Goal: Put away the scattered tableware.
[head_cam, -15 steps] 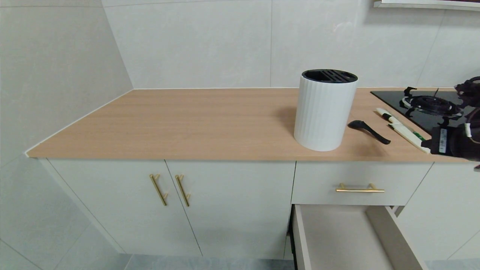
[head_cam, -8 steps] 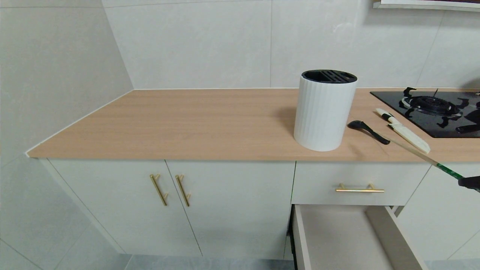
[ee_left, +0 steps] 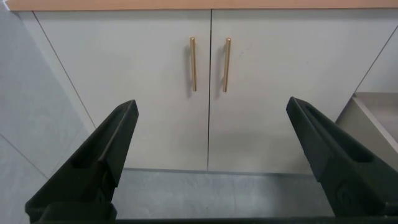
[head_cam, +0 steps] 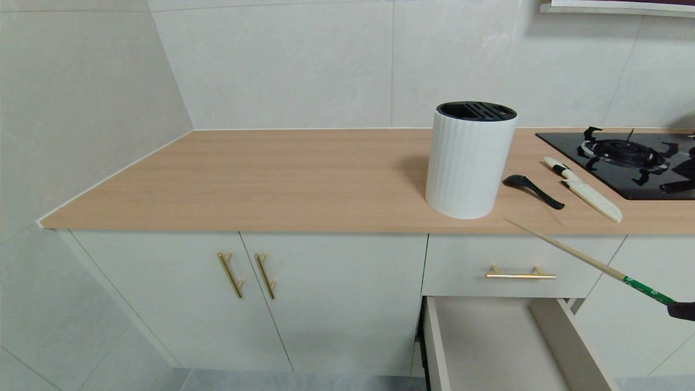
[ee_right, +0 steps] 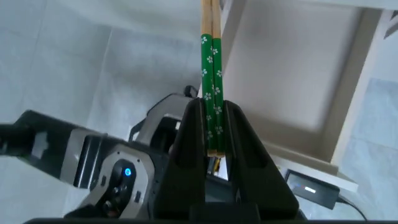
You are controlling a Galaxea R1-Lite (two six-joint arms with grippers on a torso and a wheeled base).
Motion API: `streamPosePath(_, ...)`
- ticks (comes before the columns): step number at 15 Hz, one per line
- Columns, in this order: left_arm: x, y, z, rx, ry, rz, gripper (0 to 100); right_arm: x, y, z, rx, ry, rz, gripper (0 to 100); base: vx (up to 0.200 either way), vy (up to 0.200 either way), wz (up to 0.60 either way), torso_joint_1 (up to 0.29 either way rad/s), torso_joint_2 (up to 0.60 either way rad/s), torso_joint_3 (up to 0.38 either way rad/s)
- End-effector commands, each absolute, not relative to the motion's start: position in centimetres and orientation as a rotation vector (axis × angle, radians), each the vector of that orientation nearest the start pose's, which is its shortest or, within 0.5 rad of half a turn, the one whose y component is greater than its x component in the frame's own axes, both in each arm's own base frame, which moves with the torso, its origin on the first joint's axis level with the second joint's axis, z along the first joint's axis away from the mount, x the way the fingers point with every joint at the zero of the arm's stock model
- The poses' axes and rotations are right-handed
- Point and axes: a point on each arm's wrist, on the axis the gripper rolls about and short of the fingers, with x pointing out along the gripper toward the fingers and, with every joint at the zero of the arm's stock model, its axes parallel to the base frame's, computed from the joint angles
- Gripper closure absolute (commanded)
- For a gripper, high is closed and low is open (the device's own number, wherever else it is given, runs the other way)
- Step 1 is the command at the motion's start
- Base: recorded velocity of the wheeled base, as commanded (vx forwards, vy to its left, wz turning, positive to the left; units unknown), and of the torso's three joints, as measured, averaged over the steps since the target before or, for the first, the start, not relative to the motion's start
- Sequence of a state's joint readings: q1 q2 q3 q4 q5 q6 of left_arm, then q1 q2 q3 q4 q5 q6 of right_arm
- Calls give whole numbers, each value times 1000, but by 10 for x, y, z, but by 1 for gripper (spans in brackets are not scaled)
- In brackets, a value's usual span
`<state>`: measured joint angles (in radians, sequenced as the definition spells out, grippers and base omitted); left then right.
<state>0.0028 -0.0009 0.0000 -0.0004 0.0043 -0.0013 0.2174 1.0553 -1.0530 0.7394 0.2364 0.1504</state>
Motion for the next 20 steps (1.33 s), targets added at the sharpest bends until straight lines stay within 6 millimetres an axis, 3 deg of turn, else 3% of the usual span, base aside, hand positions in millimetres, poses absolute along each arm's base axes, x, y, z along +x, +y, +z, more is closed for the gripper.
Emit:
streamPosePath(1,-23,0,76,-2,-2,8,0,105,29,258,125,824,384,100,0,0,0,0,0,0)
streamPosePath(9,-23,0,75,-2,0,8,0,111,32,235,42,824,432,100,0,0,0,-6,12,8)
streamPosePath(20,-23,0,76,-2,-2,8,0,120,41,213,6,832,485,100,0,0,0,-180,437,251)
